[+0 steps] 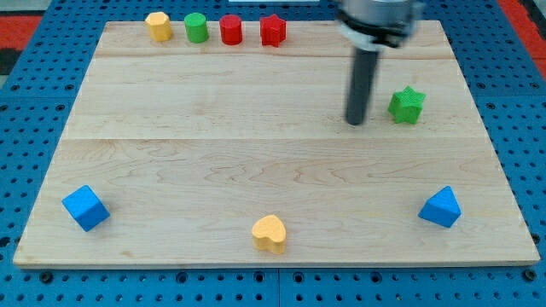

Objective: Push green star towards the red star

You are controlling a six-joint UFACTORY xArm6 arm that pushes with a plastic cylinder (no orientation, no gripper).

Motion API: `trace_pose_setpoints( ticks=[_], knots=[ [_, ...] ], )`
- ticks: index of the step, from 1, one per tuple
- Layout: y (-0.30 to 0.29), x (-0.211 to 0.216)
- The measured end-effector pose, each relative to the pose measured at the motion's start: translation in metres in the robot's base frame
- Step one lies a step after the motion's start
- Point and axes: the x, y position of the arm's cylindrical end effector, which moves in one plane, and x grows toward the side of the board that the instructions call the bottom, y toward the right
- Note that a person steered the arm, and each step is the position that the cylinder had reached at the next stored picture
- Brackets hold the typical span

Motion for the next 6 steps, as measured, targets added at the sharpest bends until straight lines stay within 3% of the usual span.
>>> trace_pose_setpoints(
  ticks=[1,2,4,6],
  knots=[
    [0.063,0.004],
    [0.081,-0.030],
    [0.030,-0.027],
    [-0.003,-0.064]
  ],
)
